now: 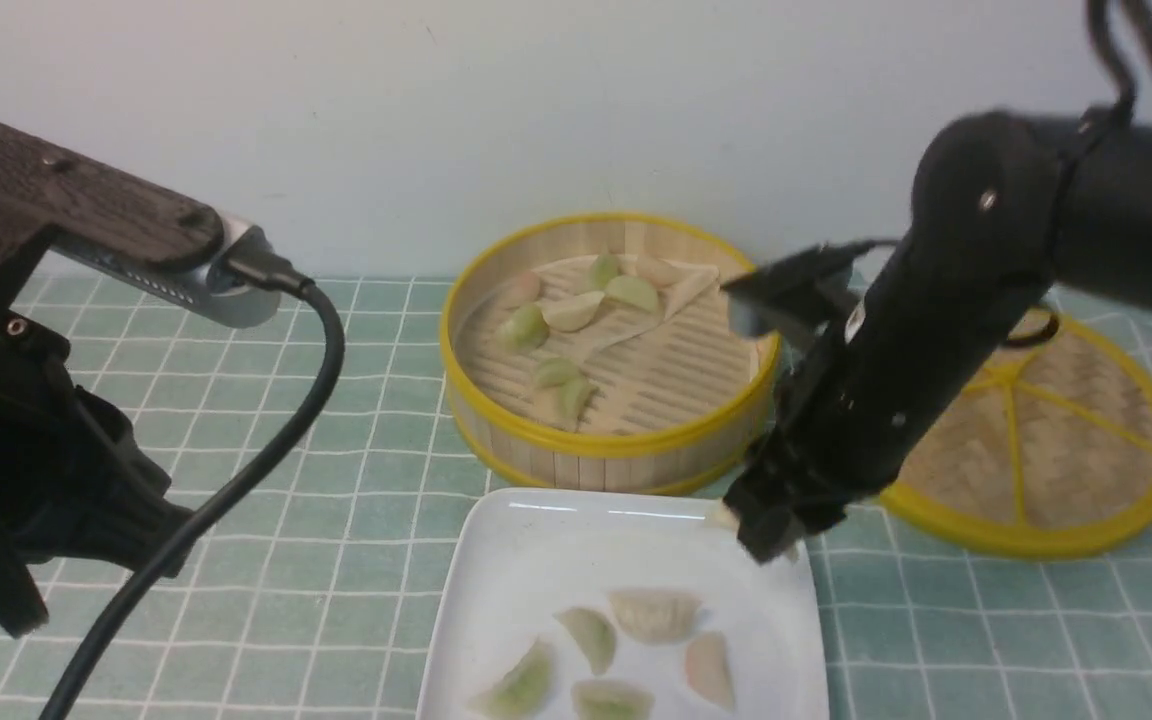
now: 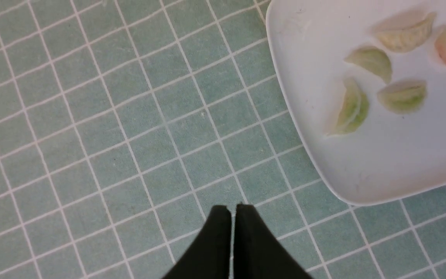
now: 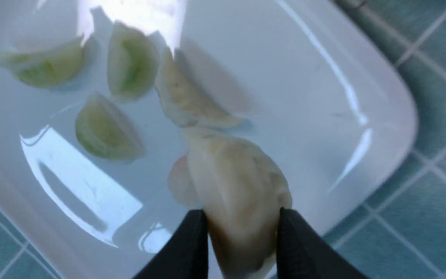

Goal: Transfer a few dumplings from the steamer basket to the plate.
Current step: Use the right arm to put the dumpling into the plate

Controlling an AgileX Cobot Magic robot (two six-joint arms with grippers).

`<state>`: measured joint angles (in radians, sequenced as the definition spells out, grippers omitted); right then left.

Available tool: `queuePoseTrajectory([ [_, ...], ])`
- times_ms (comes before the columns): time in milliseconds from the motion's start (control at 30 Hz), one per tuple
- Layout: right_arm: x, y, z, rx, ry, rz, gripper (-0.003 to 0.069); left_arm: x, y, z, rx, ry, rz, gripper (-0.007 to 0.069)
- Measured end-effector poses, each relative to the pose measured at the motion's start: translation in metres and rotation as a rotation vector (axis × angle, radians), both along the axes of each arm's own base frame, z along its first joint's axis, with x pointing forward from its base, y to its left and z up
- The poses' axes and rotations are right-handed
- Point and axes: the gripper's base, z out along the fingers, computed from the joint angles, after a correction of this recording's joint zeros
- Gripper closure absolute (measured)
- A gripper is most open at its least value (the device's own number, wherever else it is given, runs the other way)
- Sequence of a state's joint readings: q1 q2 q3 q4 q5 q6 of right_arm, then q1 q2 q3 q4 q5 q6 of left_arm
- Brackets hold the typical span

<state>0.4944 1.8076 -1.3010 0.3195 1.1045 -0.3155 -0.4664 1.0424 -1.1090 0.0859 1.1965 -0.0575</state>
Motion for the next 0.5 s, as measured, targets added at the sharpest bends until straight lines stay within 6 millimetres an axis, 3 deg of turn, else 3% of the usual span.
queuePoseTrajectory([
  [167,0.006,0.013,-0.038,-0.019,0.023,0.004,0.0447,0.000,0.000,0.000,-0.004,0.003,-0.001,0.0631],
  [233,0.010,0.014,-0.043,-0.019,0.001,-0.004,0.0446,-0.001,0.000,0.000,-0.001,0.009,0.000,0.0631],
  [300,0.012,0.015,-0.045,-0.013,-0.016,-0.014,0.0426,-0.001,0.000,-0.001,0.001,0.014,-0.001,0.0631],
  [500,0.017,0.017,-0.032,-0.024,0.002,-0.064,0.0263,-0.002,0.000,-0.001,0.006,0.027,0.000,0.0631],
])
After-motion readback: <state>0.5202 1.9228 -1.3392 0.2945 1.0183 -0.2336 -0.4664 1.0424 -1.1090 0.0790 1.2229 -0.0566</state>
